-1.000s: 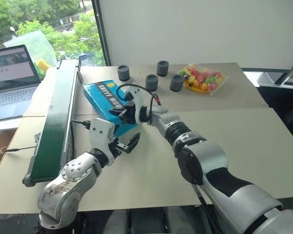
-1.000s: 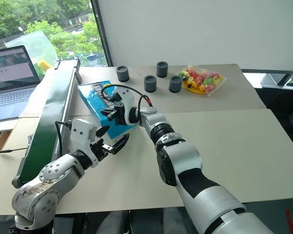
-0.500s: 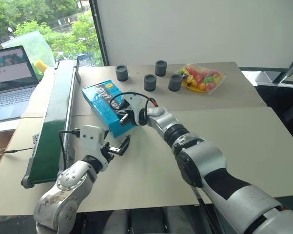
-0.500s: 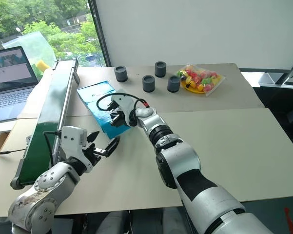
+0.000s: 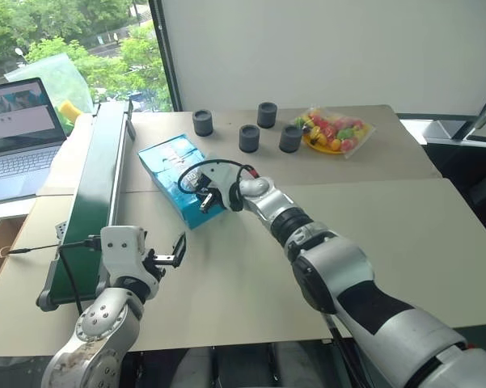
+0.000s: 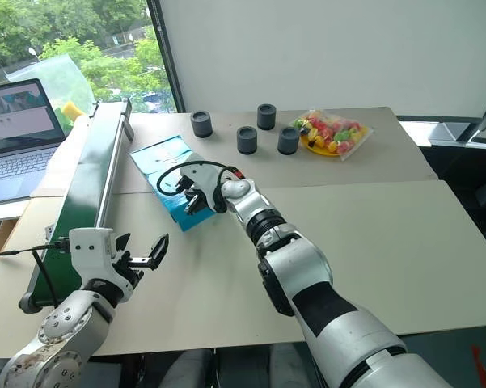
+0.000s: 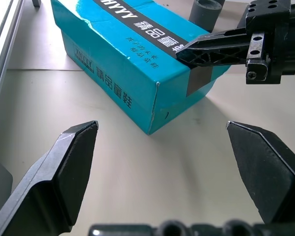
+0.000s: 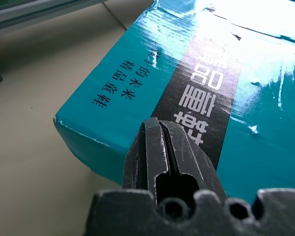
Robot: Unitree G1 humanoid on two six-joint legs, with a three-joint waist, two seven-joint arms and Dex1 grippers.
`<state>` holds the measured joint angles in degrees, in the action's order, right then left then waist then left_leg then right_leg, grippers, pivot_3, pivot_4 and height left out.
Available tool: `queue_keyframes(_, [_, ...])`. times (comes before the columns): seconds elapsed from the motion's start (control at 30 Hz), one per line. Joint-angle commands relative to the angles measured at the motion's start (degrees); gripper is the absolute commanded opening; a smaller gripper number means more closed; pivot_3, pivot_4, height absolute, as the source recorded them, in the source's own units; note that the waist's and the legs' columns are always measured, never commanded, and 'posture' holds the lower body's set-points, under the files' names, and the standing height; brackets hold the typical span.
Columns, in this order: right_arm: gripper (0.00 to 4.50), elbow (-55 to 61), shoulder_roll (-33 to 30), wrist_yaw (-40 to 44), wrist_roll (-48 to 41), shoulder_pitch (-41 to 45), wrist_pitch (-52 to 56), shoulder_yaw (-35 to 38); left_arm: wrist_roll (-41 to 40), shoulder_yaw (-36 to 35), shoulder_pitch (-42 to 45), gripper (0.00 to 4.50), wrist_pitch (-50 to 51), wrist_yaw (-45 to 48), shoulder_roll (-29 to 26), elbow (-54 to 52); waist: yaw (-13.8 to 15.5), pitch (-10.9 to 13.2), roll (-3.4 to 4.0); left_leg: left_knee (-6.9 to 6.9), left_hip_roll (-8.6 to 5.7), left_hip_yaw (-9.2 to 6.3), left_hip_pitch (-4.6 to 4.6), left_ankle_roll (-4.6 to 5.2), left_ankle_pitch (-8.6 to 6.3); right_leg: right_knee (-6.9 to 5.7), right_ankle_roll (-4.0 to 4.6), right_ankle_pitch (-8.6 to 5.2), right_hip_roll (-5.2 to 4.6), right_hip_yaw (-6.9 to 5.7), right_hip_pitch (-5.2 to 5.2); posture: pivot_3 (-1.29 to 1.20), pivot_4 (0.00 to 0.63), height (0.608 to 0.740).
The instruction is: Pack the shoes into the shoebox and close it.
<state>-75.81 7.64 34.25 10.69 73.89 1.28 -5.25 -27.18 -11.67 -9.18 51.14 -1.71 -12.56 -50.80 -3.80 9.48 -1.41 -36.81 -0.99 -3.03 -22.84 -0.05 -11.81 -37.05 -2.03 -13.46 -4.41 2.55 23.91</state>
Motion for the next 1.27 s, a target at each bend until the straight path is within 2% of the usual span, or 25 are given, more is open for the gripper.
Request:
queue_keyframes(0.03, [0.06, -0.8, 4.3, -0.4, -4.6, 0.8, 0.2, 4.8, 0.5, 0.2, 0.6, 4.5, -1.6, 0.2, 0.1, -1.3, 0.0, 0.0, 0.0, 0.0, 0.0, 0.0, 0.0, 0.0, 0.0, 0.0, 0.0, 0.0, 0.0, 0.0, 0.0, 0.0, 0.15, 0.74])
queue_keyframes(0.13, [0.06, -1.0, 4.9, -1.4, -6.3, 2.6, 0.5, 7.0, 0.5, 0.3, 0.8, 4.5, -1.6, 0.3, 0.1, -1.1, 0.0, 0.0, 0.0, 0.0, 0.0, -0.01, -0.06, 0.0, 0.0, 0.0, 0.0, 0.0, 0.0, 0.0, 0.05, 0.0, 0.15, 0.74])
queue_keyframes(0.33, [0.06, -2.9, 5.4, -6.3, 1.3, -1.6, 2.6, 0.5, 0.5, 0.5, 1.5, 4.5, -1.2, 0.3, -0.1, -1.1, 0.0, 0.0, 0.0, 0.01, 0.0, 0.0, -0.11, 0.0, 0.0, 0.0, 0.0, 0.0, -0.01, 0.0, 0.11, 0.0, 0.15, 0.74])
queue_keyframes(0.57, [0.06, -3.0, 4.4, -7.2, 5.7, -4.6, 1.7, -4.6, 1.1, 1.3, 1.2, 4.5, -1.3, 0.3, -0.4, -1.3, 0.3, 0.0, 0.0, 0.03, 0.0, -0.03, 0.78, 0.0, -0.01, 0.2, 0.04, -0.06, -0.01, -0.15, -0.94, 0.0, 0.15, 0.74])
queue_keyframes(0.77, [0.06, 0.5, 0.1, -3.5, -6.9, 1.4, 1.5, 7.4, 1.9, 2.1, 0.4, 4.5, -1.9, -0.5, 0.3, -3.0, 0.3, 0.0, -0.01, 0.04, 0.01, -0.09, 0.7, 0.0, -0.01, 0.18, 0.04, -0.06, 0.01, -0.14, -0.86, 0.0, 0.15, 0.74])
queue_keyframes(0.87, [0.06, 6.4, -6.7, -0.7, -17.6, 4.0, 6.3, 17.4, 3.3, 2.1, -0.3, 4.5, -3.2, -0.9, 0.4, -3.4, 0.5, 0.1, -0.01, 0.04, 0.02, -0.09, 0.5, 0.01, -0.01, 0.19, 0.05, -0.05, 0.01, -0.14, -0.67, 0.0, 0.15, 0.74])
queue_keyframes(0.97, [0.06, 15.5, -13.1, -1.5, -23.9, 1.5, 13.0, 23.1, 4.3, 2.2, -0.9, 4.5, -4.6, -1.1, 1.1, -3.1, 1.6, 0.1, 0.0, 0.04, 0.01, -0.09, 0.32, 0.01, -0.01, 0.31, 0.04, -0.04, -0.02, -0.22, -0.61, 0.0, 0.15, 0.74])
queue_keyframes(1.07, [0.06, 30.5, -17.2, -5.7, -23.7, -7.0, 20.2, 22.3, 5.8, 2.3, -1.2, 4.5, -6.9, -1.3, 1.7, -2.2, 2.0, 0.1, -0.03, 0.04, 0.0, -0.02, 0.14, 0.05, -0.06, 0.57, 0.02, -0.05, -0.04, -0.36, -0.63, 0.0, 0.15, 0.74])
queue_keyframes(1.17, [0.06, 48.8, -20.1, -9.8, -19.2, -19.1, 25.4, 16.7, 7.5, 2.0, -0.9, 4.5, -9.5, -2.1, 3.0, -0.3, 2.1, 0.0, -0.08, 0.19, 0.07, 0.08, 0.11, 0.04, -0.16, 0.86, 0.01, -0.06, -0.01, -0.38, -0.69, 0.0, 0.15, 0.74])
queue_keyframes(1.27, [0.06, 60.1, -21.5, -12.7, -15.2, -28.2, 27.5, 11.4, 8.1, 1.8, -0.7, 4.5, -11.4, -2.0, 4.4, 1.7, 1.7, 0.0, -0.08, 0.22, 0.09, 0.14, -0.12, 0.06, -0.17, 0.78, 0.0, -0.06, -0.02, -0.18, -0.34, 0.0, 0.15, 0.74])
